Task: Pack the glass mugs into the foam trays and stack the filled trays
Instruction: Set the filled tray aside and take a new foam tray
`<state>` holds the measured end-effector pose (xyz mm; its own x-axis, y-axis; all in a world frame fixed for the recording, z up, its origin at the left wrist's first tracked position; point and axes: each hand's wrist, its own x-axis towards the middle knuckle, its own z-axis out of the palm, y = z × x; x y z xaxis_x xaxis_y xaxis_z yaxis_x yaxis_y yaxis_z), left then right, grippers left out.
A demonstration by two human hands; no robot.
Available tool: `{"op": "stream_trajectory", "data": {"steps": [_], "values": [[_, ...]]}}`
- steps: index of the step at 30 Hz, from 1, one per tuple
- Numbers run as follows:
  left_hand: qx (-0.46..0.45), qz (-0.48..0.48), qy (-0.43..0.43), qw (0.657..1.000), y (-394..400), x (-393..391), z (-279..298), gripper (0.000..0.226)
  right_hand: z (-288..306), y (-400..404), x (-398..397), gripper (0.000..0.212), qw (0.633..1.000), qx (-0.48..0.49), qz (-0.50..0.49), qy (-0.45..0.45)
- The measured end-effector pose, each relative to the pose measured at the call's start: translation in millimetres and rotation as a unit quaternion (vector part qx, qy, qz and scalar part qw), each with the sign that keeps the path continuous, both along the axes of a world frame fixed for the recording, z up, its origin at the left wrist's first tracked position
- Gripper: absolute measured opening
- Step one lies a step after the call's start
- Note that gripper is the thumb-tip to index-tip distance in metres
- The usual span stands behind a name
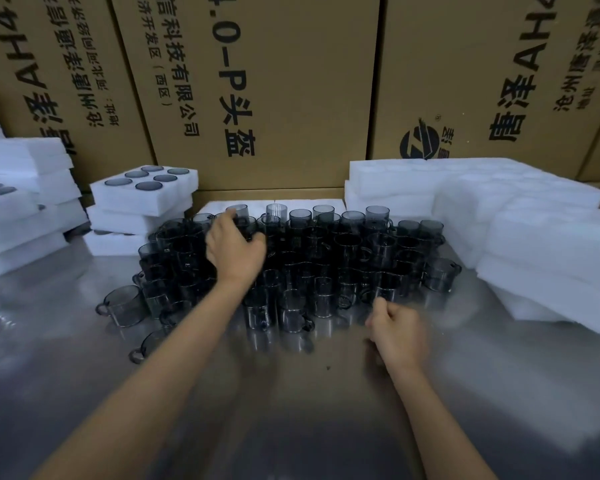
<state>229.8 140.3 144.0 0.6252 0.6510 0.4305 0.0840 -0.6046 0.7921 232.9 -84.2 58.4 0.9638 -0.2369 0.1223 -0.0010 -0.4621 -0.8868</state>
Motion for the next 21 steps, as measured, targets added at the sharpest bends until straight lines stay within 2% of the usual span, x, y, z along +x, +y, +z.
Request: {"op": "stream_trajectory", "data": {"steps": [2, 6, 8, 9, 11, 13, 15, 18, 19, 21], "values": [[0.04, -0.033, -0.002, 0.999, -29.3, -17.3, -19.7, 0.06, -0.7, -3.1, -4.9, 0.041, 1.0, 0.022, 0.014, -0.013], [0.155, -0.072, 0.001, 0.985, -72.9, -46.5, -54.3, 0.057, 11.4, -16.6, -17.4, 0.021, 0.994, -0.003, 0.103, -0.037], [0.207, -0.081, 0.013, 0.975, -88.6, -58.9, -68.0, 0.054, 25.8, -30.9, -23.5, 0.012, 0.989, -0.043, 0.104, -0.099], [0.23, -0.09, 0.018, 0.969, -95.9, -64.4, -73.6, 0.053, 34.8, -40.8, -25.3, 0.01, 0.981, -0.093, 0.08, -0.153], [0.265, -0.108, 0.026, 0.958, -108.6, -74.0, -81.7, 0.052, 55.7, -63.7, -24.0, 0.016, 0.933, -0.234, -0.004, -0.272], [0.29, -0.122, 0.032, 0.949, -117.0, -80.7, -85.4, 0.051, 78.8, -90.3, -13.0, 0.027, 0.877, -0.338, -0.085, -0.33], [0.302, -0.127, 0.036, 0.944, -120.4, -84.1, -86.6, 0.05, 98.6, -118.9, 4.6, 0.045, 0.868, -0.398, -0.114, -0.273], [0.292, -0.137, 0.046, 0.946, -120.0, -86.0, -87.3, 0.05, 112.9, -155.4, 27.6, 0.068, 0.866, -0.479, -0.115, -0.088], [0.278, -0.142, 0.047, 0.949, -119.0, -86.1, -88.1, 0.05, 112.2, -162.9, 32.3, 0.069, 0.854, -0.505, -0.112, -0.051], [0.255, -0.151, 0.043, 0.954, -116.7, -85.8, -89.6, 0.05, 108.1, -171.4, 38.0, 0.063, 0.838, -0.533, -0.103, -0.047]]}}
